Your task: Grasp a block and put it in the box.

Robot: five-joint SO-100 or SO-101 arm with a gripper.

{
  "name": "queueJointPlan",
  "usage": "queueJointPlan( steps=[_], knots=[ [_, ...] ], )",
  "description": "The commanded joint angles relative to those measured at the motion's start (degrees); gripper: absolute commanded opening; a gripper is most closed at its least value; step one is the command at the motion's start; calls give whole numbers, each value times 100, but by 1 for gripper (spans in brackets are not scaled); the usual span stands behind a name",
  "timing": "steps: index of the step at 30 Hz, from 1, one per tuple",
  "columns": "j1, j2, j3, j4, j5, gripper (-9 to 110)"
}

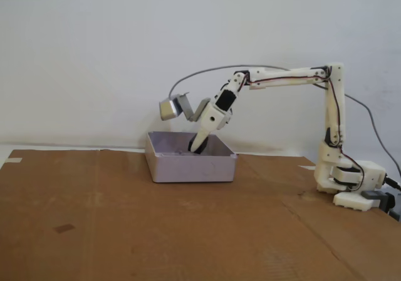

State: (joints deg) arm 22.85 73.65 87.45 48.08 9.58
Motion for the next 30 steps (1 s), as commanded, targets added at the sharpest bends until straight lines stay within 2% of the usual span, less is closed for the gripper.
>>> queueJointPlan(
  steps=[1, 18, 30],
  knots=[
    [18, 773, 0, -633, -53, 0],
    [26, 193, 53, -1512, -53, 0],
    [185, -53, 53, -1538, -53, 0]
  ],
)
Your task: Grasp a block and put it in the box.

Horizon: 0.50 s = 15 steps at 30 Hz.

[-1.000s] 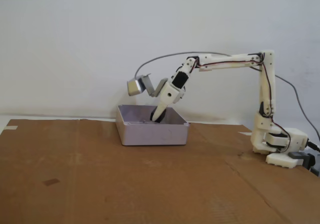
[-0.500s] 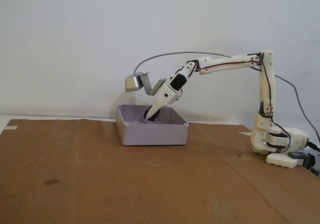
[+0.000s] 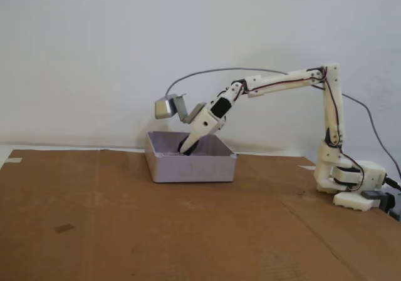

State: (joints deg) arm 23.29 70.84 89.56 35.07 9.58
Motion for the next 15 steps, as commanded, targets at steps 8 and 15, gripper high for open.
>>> queueJointPlan(
  steps=[8, 15],
  knots=[
    [220, 62, -167, -237, -53, 0],
    [220, -70, -158, -237, -53, 0]
  ],
)
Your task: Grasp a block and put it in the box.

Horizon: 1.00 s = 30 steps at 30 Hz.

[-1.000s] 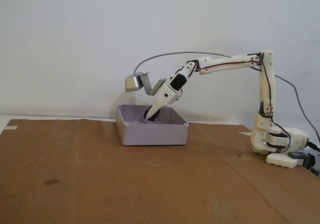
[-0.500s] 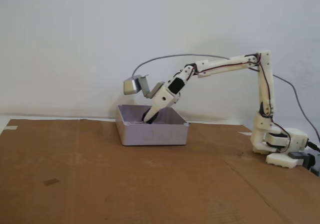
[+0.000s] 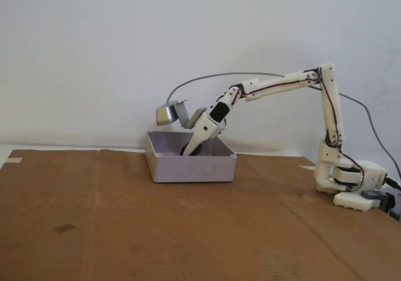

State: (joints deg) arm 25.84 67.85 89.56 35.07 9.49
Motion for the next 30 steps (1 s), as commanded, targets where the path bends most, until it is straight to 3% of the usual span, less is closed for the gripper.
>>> queueJointPlan(
  steps=[1, 27, 30],
  knots=[
    [-44, 211, -158, -237, -44, 0],
    [-105, 26, -149, -185, -44, 0],
    [-105, 26, -149, -176, -44, 6]
  ],
)
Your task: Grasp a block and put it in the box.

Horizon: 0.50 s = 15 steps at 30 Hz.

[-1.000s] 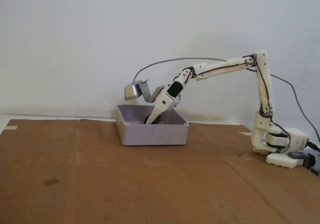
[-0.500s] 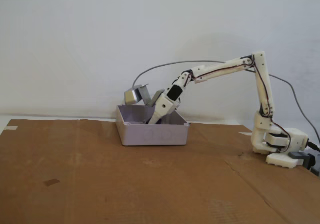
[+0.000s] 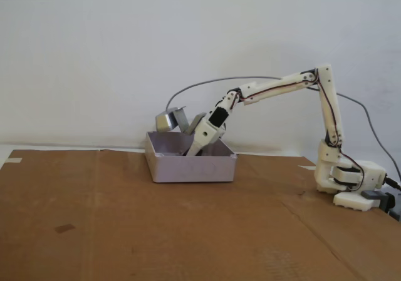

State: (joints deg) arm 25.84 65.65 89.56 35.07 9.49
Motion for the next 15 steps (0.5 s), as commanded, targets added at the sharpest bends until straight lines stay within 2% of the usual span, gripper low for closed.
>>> queueJointPlan(
  steps=[1, 6, 15],
  knots=[
    [-105, 246, -149, -220, -44, 11],
    [-105, 237, -158, -237, -44, 29],
    [-114, 255, -158, -237, -44, 39]
  ],
)
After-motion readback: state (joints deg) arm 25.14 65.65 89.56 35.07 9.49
